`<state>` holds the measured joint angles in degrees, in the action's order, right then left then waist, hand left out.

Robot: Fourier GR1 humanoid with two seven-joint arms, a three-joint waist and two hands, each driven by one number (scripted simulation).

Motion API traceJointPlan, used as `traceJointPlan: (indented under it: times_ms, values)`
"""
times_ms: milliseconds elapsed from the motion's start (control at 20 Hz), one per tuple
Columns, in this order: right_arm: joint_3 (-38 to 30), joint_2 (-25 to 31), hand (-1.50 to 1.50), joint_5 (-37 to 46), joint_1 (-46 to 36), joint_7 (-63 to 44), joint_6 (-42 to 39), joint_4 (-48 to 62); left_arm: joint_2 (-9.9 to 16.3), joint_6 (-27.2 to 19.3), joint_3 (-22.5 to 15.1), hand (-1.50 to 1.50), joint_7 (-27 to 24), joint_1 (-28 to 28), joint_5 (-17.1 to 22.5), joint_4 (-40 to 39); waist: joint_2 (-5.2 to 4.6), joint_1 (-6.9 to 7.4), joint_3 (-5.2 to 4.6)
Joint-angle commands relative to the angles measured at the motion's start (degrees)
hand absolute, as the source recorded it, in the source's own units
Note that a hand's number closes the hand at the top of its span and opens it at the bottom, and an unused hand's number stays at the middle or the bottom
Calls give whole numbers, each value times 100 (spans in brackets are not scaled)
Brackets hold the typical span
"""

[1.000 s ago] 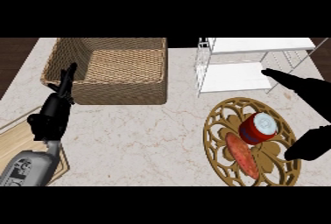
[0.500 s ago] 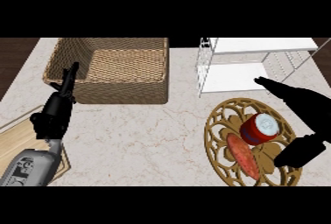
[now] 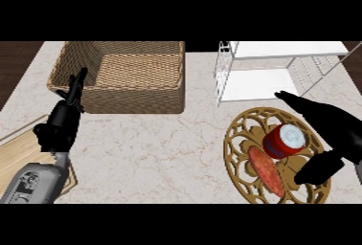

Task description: Pick the can from the placemat and place it in the tiered shelf

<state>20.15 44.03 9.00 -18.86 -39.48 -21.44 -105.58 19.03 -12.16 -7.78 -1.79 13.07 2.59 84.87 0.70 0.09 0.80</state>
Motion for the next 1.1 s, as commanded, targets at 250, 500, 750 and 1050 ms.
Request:
traceJointPlan:
  times_ms: [250, 500, 750, 1050]
  values:
    - [48, -139, -150, 362, -148, 76, -209, 352, -453, 352, -392, 0, 281, -104, 97, -332, -89, -19, -81]
    - [165, -340, -150, 665, -132, 125, -167, 520, -507, 335, -426, 0, 318, -286, -11, -147, -81, 19, -81]
    - [220, -504, -150, 950, 1, 235, -50, 594, -364, 592, -162, 0, 200, -163, 120, -336, -88, -24, -83]
    - [228, -546, -150, 1133, 189, 582, -1, 825, -489, 509, -228, 0, 223, -274, -65, -273, -75, -48, -80]
